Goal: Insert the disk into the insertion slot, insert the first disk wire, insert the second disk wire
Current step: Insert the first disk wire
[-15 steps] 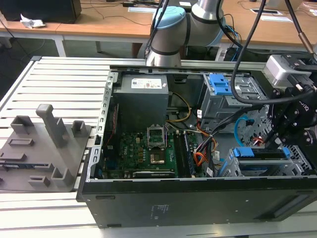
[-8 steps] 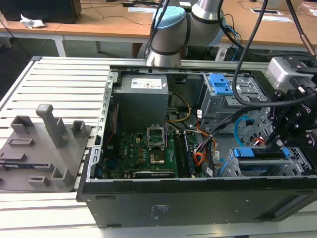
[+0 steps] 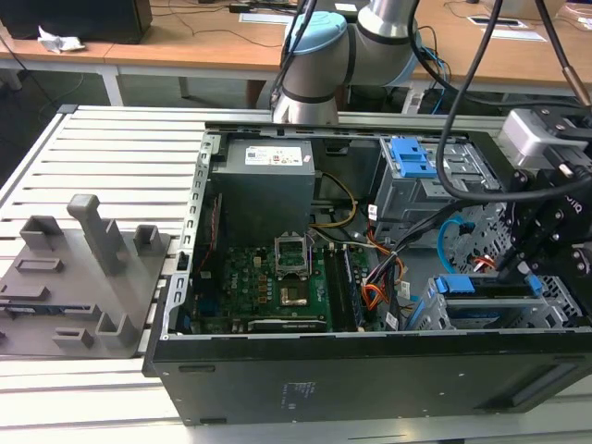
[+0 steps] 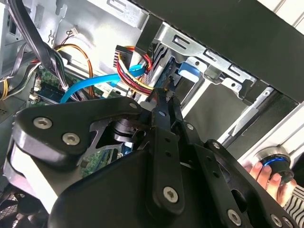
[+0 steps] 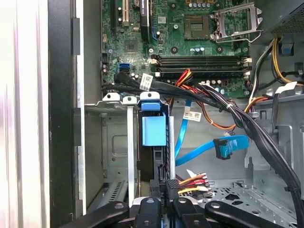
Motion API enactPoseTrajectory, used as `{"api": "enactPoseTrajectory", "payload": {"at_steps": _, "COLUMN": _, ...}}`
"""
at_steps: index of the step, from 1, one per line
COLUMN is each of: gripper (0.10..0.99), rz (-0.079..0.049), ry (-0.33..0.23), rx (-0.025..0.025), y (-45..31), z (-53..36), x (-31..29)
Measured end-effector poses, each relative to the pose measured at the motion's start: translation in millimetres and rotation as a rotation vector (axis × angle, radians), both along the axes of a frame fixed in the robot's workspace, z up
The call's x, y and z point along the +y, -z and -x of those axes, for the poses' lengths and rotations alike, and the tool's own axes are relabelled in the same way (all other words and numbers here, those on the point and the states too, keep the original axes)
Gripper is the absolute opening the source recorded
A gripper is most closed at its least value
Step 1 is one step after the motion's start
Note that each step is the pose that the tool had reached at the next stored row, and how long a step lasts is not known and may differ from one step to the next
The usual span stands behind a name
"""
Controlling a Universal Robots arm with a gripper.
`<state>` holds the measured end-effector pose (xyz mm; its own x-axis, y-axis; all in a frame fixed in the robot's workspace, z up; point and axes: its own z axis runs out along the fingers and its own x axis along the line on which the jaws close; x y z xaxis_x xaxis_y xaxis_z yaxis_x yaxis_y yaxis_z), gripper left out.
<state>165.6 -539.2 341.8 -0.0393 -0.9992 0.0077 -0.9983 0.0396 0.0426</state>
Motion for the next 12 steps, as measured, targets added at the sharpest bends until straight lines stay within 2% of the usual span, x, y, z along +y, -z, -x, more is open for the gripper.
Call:
{"api": "enactPoseTrajectory", "payload": {"at_steps": 9, "gripper": 0.165, "rz": 0.0, "ry": 0.0, "rx": 0.0001, "y": 1.8, "z": -1.8, "x": -0.1}}
{"api": "enactPoseTrajectory", "payload": {"at_steps": 11, "gripper": 0.165, "rz": 0.0, "ry": 0.0, "rx": 0.0, "y": -3.6, "z": -1.9, "x": 0.0}}
{"api": "enactPoseTrajectory", "payload": {"at_steps": 12, "gripper": 0.165, "rz": 0.0, "ry": 0.0, "rx": 0.0001, "y": -3.7, "z": -1.7, "x": 0.0}}
